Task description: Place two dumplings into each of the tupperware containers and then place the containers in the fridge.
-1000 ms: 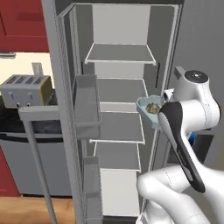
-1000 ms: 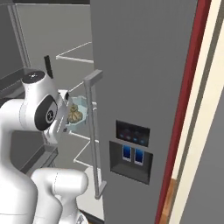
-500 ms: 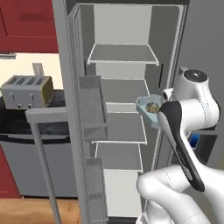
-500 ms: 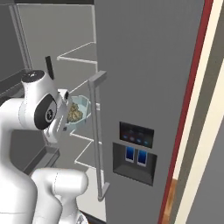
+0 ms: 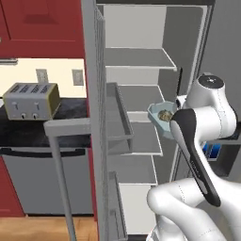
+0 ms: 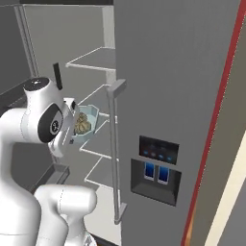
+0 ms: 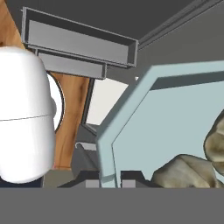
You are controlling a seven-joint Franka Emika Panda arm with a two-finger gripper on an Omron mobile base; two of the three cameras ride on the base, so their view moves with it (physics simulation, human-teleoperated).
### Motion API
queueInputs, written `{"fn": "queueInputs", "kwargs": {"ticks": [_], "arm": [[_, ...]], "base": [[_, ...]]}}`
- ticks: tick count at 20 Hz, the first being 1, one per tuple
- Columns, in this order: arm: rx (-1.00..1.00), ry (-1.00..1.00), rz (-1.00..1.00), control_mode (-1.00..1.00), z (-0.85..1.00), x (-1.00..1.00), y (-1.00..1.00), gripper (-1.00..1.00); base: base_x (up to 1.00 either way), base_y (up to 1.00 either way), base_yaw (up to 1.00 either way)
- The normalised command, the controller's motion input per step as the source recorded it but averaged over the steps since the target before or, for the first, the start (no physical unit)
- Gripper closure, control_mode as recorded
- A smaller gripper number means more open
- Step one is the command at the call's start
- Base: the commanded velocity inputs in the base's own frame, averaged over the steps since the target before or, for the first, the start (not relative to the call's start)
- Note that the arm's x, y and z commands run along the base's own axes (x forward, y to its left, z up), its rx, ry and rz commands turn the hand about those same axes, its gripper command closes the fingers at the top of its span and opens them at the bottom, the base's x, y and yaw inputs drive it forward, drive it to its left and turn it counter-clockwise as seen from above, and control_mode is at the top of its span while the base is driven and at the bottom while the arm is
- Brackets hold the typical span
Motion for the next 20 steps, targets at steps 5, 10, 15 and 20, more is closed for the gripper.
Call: {"fn": "queueInputs", "kwargs": {"ticks": [5,10,15,20], "arm": [[0.00,0.00,0.00,1.00,0.00,0.00,0.00,1.00],[0.00,0.00,0.00,1.00,0.00,0.00,0.00,1.00],[0.00,0.00,0.00,1.00,0.00,0.00,0.00,1.00],[0.00,0.00,0.00,1.00,0.00,0.00,0.00,1.00]], "base": [[0.64,0.02,0.00],[0.66,0.07,0.00],[0.08,0.40,-0.01],[0.00,0.40,-0.08]]}}
